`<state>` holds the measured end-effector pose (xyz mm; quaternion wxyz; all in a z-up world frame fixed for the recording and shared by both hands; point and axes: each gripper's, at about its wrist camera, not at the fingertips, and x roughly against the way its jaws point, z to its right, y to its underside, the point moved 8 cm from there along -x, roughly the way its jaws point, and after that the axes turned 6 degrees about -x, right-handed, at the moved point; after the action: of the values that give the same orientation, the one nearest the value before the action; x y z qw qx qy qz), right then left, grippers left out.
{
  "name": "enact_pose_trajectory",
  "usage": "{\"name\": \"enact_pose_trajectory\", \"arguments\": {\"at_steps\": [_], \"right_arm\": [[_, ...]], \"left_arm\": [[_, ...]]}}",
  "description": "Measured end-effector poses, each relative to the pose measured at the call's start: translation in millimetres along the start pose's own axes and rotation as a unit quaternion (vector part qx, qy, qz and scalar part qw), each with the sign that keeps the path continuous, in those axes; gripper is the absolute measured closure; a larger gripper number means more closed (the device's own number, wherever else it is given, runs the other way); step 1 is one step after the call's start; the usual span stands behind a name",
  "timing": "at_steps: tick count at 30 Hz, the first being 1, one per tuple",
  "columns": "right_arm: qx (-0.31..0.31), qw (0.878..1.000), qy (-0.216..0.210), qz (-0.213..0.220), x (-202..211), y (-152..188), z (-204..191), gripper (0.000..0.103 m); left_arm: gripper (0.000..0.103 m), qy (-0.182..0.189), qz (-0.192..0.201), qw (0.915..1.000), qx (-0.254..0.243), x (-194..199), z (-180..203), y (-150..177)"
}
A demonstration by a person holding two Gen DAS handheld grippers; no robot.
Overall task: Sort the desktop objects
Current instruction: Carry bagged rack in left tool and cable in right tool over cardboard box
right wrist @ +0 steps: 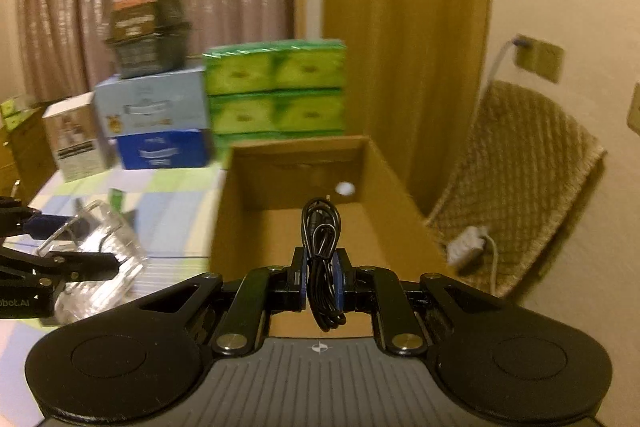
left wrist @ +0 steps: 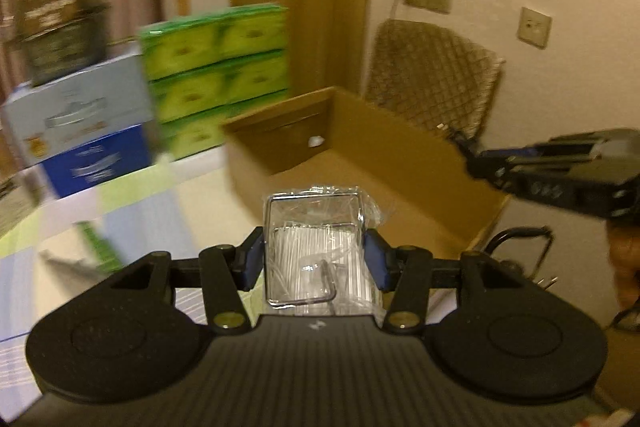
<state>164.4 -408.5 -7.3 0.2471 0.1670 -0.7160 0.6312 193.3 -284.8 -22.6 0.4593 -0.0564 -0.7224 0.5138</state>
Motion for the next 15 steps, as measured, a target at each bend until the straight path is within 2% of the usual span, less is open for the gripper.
{"name": "enact_pose_trajectory", "arguments": {"at_steps": [7, 15], "right_arm": [[-0.020, 1.000, 0.000, -0.014, -22.5, -1.3, 37.0, 0.094], [-0.034, 0.999, -0.003, -0.028, -45.5, 4.9, 48.0, 0.094]], "left_arm": [[0.056, 0.028, -0.021, 0.9994, -0.005, -60.8, 33.9, -18.2], [0.056, 0.041, -0.044, 0.9980, -0.018, -91.1, 42.8, -12.6]]}}
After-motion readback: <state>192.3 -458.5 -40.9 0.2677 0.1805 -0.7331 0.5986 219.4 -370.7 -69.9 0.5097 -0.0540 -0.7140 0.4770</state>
